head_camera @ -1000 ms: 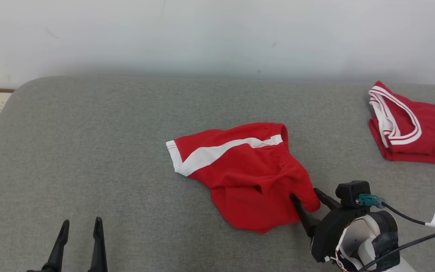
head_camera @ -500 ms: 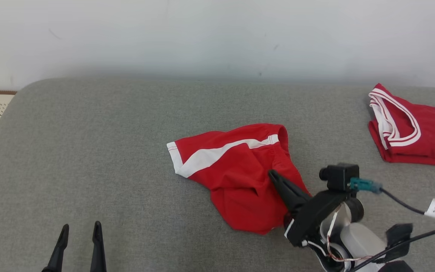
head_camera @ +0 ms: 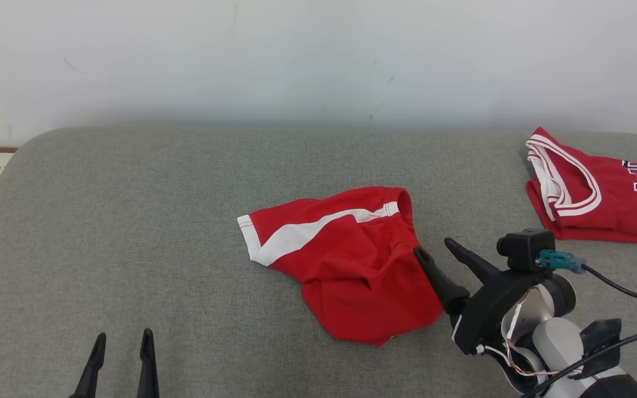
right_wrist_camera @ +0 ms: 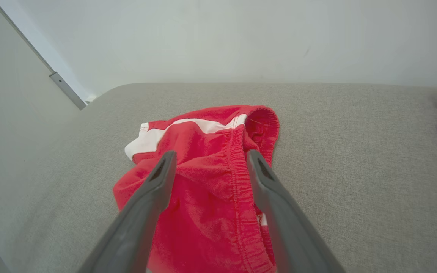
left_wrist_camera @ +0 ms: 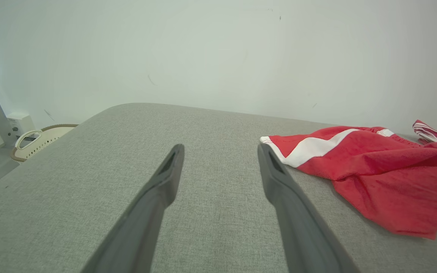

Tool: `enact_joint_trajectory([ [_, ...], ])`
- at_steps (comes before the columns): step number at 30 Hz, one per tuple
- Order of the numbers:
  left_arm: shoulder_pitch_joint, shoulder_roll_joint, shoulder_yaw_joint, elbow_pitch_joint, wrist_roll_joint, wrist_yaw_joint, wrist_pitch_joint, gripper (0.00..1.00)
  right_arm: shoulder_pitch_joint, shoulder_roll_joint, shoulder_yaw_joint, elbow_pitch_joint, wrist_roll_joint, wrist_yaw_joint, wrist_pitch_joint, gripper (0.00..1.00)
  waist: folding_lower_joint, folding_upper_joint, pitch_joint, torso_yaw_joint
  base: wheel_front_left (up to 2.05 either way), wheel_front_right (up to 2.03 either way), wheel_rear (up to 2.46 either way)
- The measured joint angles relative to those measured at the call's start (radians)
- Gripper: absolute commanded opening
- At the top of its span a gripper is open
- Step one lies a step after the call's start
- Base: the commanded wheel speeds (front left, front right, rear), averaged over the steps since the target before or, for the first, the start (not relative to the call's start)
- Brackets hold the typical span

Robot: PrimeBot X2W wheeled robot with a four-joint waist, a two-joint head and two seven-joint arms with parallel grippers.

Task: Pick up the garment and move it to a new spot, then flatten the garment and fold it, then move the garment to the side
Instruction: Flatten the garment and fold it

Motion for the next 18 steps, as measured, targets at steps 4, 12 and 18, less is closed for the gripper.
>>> enact_joint_trajectory([
  [4, 0.007, -0.003, 0.002, 0.004, 0.001, -0.005, 0.000, 1.00, 0.010, -0.028, 0.010, 0.004, -0.017, 0.000, 0.049, 1.00, 0.0000, 0.0000, -0.006, 0.000, 0.00, 0.00, 0.00],
  [12, 0.008, -0.016, 0.001, 0.008, 0.008, -0.014, 0.000, 1.00, -0.010, -0.095, 0.083, 0.023, 0.008, 0.000, 0.142, 1.00, 0.0000, 0.0000, -0.007, 0.011, 0.00, 0.00, 0.00],
  [18, 0.008, -0.022, 0.003, 0.012, 0.009, -0.023, 0.000, 1.00, -0.046, -0.126, 0.128, 0.054, 0.035, 0.000, 0.169, 1.00, 0.0000, 0.0000, -0.001, 0.027, 0.00, 0.00, 0.00],
])
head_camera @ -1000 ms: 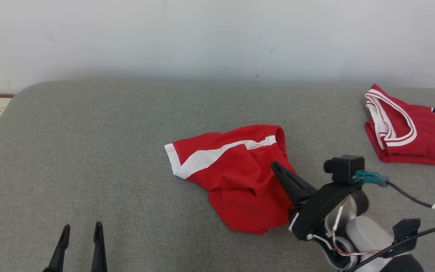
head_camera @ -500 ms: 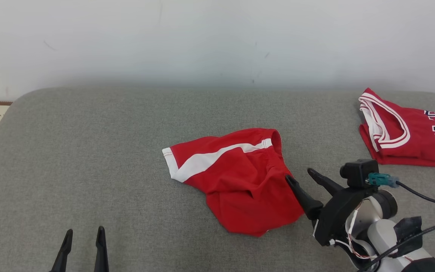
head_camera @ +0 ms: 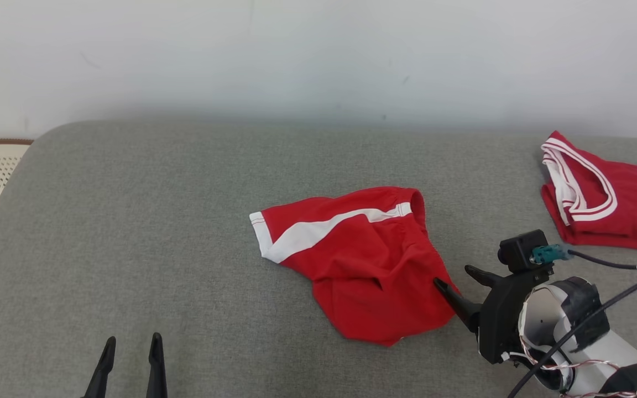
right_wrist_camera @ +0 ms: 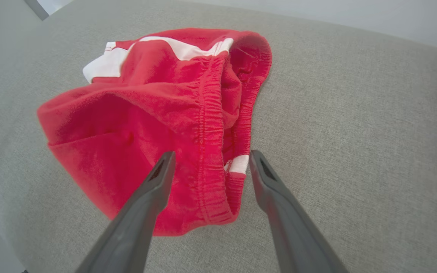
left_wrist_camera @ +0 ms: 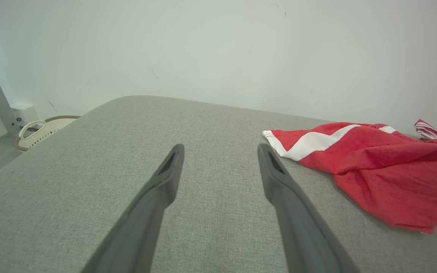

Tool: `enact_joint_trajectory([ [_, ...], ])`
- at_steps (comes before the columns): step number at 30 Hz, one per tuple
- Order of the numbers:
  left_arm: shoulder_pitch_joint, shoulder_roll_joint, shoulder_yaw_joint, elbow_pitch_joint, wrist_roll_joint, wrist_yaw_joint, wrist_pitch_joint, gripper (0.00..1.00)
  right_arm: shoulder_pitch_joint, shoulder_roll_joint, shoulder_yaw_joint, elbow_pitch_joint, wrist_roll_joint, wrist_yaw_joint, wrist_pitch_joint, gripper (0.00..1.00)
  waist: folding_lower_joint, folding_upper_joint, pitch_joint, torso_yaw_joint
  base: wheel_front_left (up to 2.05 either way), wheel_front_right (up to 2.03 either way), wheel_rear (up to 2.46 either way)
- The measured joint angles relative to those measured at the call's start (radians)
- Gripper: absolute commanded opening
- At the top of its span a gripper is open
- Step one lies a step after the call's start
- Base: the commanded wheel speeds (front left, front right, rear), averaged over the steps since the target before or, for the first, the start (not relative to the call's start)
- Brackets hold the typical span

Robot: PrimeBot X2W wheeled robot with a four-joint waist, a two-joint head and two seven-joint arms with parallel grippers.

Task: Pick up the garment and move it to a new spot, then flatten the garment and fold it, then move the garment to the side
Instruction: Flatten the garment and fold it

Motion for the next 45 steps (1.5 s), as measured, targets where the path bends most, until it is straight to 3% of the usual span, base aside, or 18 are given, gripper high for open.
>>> enact_joint_trajectory([
  [10, -0.012, -0.026, 0.011, 0.015, 0.008, -0.023, 0.000, 1.00, -0.083, -0.013, 0.104, 0.103, 0.097, 0.000, 0.050, 1.00, 0.0000, 0.0000, 0.038, 0.043, 0.00, 0.00, 0.00],
  [11, -0.014, -0.031, 0.016, 0.017, 0.009, -0.026, 0.000, 1.00, -0.091, -0.012, 0.127, 0.109, 0.120, 0.000, 0.057, 0.35, 0.0001, 0.0000, 0.044, 0.050, 0.00, 0.00, 0.00],
  [12, -0.014, -0.033, 0.018, 0.019, 0.010, -0.027, 0.000, 1.00, -0.093, -0.012, 0.139, 0.108, 0.140, 0.000, 0.057, 0.00, 0.0000, 0.0000, 0.047, 0.052, 0.00, 0.00, 0.00],
  [20, -0.015, -0.049, 0.038, 0.029, 0.028, -0.043, 0.000, 1.00, -0.134, -0.023, 0.199, 0.086, 0.209, 0.000, -0.016, 0.00, 0.0000, 0.0000, 0.047, 0.041, 0.00, 0.00, 0.00],
  [31, -0.011, -0.054, 0.053, 0.039, 0.040, -0.053, 0.000, 1.00, -0.191, -0.012, 0.223, -0.085, 0.361, 0.000, -0.156, 0.00, 0.0000, 0.0000, 0.013, 0.021, 0.00, 0.00, 0.00],
  [37, 0.010, -0.048, 0.055, 0.037, 0.042, -0.052, 0.000, 1.00, -0.216, 0.006, 0.186, -0.218, 0.474, 0.000, -0.209, 0.00, 0.0000, 0.0000, -0.018, 0.019, 0.00, 0.00, 0.00],
  [45, 0.031, -0.037, 0.061, 0.025, 0.042, -0.042, 0.002, 1.00, -0.221, 0.030, 0.086, -0.302, 0.565, 0.000, -0.266, 0.00, 0.0000, 0.0000, -0.049, 0.014, 0.00, 0.00, 0.00],
])
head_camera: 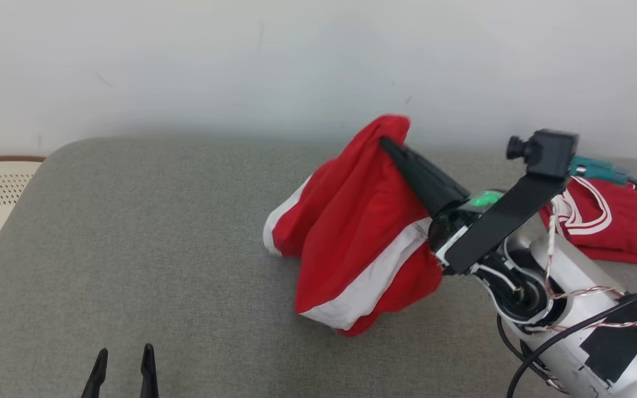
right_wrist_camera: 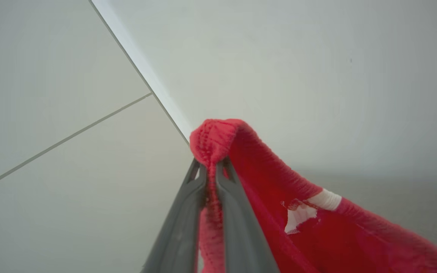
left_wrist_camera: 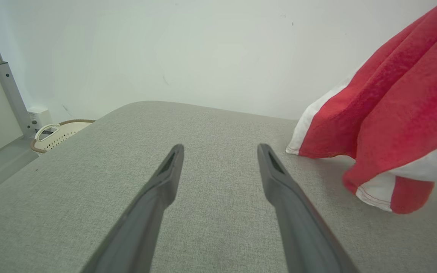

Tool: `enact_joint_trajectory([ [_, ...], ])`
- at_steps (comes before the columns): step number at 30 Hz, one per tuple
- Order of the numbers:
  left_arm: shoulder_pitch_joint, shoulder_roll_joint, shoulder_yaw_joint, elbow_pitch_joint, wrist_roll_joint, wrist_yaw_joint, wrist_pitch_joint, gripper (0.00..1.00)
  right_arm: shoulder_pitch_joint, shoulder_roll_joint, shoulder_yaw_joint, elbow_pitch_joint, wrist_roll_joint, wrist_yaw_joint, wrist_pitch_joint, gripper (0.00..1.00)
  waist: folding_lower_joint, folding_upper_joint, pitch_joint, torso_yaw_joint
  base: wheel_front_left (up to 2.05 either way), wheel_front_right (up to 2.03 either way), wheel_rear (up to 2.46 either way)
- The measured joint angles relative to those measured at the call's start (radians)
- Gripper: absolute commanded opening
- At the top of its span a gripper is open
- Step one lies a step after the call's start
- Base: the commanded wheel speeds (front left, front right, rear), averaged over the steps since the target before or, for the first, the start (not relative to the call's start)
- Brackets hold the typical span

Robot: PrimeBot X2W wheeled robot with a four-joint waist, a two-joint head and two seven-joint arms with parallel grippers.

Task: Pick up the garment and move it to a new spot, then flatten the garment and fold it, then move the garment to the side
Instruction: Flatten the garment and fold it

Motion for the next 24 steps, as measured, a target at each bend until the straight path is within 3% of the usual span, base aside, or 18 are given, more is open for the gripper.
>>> enact_joint_trajectory([
  [4, 0.005, 0.002, -0.001, -0.006, 0.000, 0.005, 0.001, 1.00, 0.003, -0.002, -0.018, 0.035, -0.010, 0.000, 0.016, 0.00, 0.0000, 0.0000, -0.009, -0.006, 0.00, 0.00, 0.00],
  [18, 0.012, -0.006, -0.029, -0.003, -0.005, 0.002, 0.002, 1.00, 0.094, 0.032, -0.007, 0.439, -0.142, 0.000, 0.073, 0.00, 0.0000, 0.0000, -0.008, -0.002, 0.00, 0.00, 0.00],
  [22, 0.011, -0.006, -0.030, 0.005, -0.007, -0.001, 0.002, 1.00, 0.095, 0.038, 0.016, 0.503, -0.196, 0.000, 0.057, 0.00, 0.0000, 0.0000, -0.004, -0.005, 0.00, 0.00, 0.00],
  [23, 0.011, -0.006, -0.031, 0.006, -0.007, -0.001, 0.002, 1.00, 0.095, 0.037, 0.019, 0.519, -0.215, 0.000, 0.049, 0.10, 0.0000, 0.0000, -0.003, -0.006, 0.00, 0.00, 0.00],
  [24, 0.011, -0.007, -0.032, 0.007, -0.007, -0.001, 0.002, 1.00, 0.095, 0.037, 0.021, 0.533, -0.231, 0.000, 0.036, 0.38, 0.0000, 0.0000, -0.002, -0.009, 0.00, 0.00, 0.00],
])
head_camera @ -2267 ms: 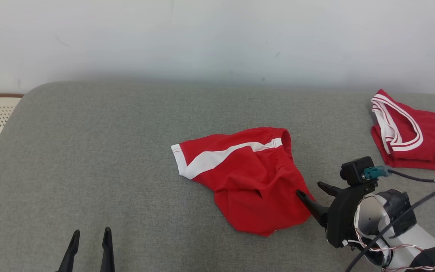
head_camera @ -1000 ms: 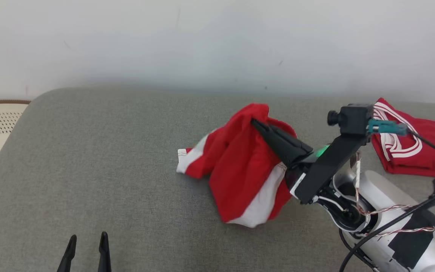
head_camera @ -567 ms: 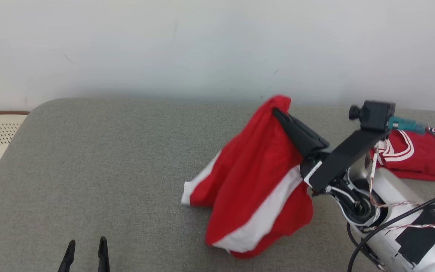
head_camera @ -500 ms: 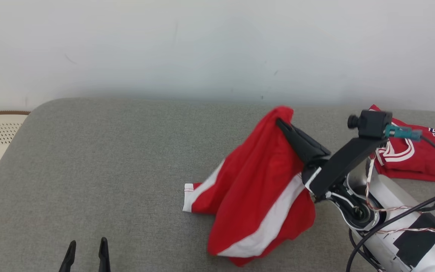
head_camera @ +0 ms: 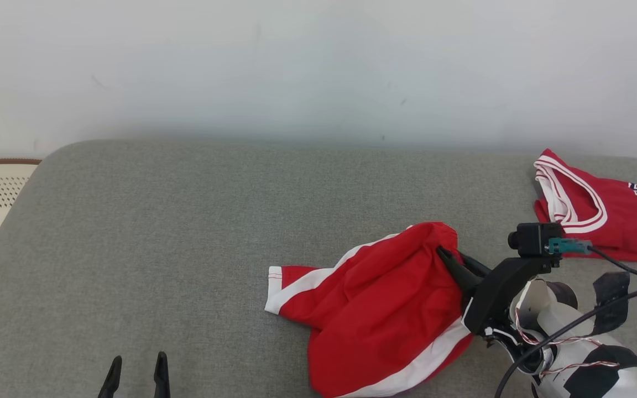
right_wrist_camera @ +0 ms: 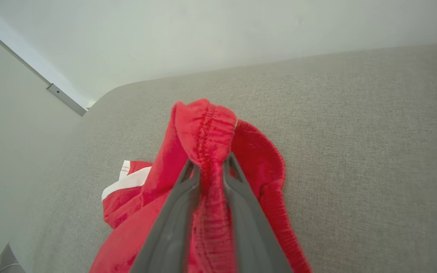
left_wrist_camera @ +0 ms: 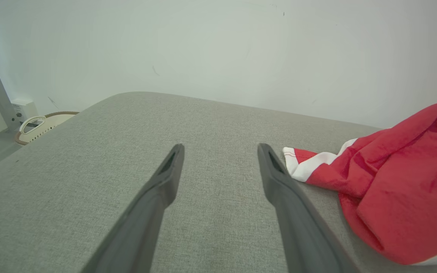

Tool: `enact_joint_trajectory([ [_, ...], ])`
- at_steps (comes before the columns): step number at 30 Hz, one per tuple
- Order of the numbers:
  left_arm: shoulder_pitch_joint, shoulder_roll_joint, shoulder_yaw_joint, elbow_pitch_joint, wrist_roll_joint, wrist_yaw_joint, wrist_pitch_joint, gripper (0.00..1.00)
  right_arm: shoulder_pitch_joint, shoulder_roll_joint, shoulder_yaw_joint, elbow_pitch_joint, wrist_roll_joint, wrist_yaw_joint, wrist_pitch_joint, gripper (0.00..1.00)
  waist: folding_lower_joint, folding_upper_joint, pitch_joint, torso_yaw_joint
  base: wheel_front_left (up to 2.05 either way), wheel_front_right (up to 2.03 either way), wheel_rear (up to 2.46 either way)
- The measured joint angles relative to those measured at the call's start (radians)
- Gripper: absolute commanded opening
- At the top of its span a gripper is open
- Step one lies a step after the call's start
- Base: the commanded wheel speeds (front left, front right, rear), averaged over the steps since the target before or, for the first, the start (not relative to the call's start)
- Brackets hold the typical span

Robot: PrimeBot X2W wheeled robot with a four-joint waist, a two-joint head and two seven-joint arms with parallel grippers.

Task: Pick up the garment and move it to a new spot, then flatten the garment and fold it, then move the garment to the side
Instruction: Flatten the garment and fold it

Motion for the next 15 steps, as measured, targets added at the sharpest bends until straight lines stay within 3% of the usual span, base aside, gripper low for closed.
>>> enact_joint_trajectory([
  [1, 0.000, -0.001, -0.001, 0.000, 0.000, 0.000, 0.000, 1.00, -0.001, 0.002, -0.002, 0.010, -0.010, 0.000, -0.011, 0.95, 0.0000, 0.0000, 0.001, -0.002, 0.00, 0.00, 0.00],
  [2, -0.001, -0.001, -0.001, 0.000, 0.000, 0.000, 0.000, 1.00, -0.001, 0.005, -0.006, 0.019, -0.015, 0.000, -0.023, 1.00, 0.0000, 0.0000, 0.002, -0.005, 0.00, 0.00, 0.00],
  [15, -0.002, -0.002, 0.001, 0.000, 0.000, 0.001, -0.001, 1.00, 0.020, -0.026, -0.090, 0.036, -0.208, 0.000, -0.128, 1.00, 0.0000, 0.0000, 0.009, -0.038, 0.00, 0.00, 0.00],
])
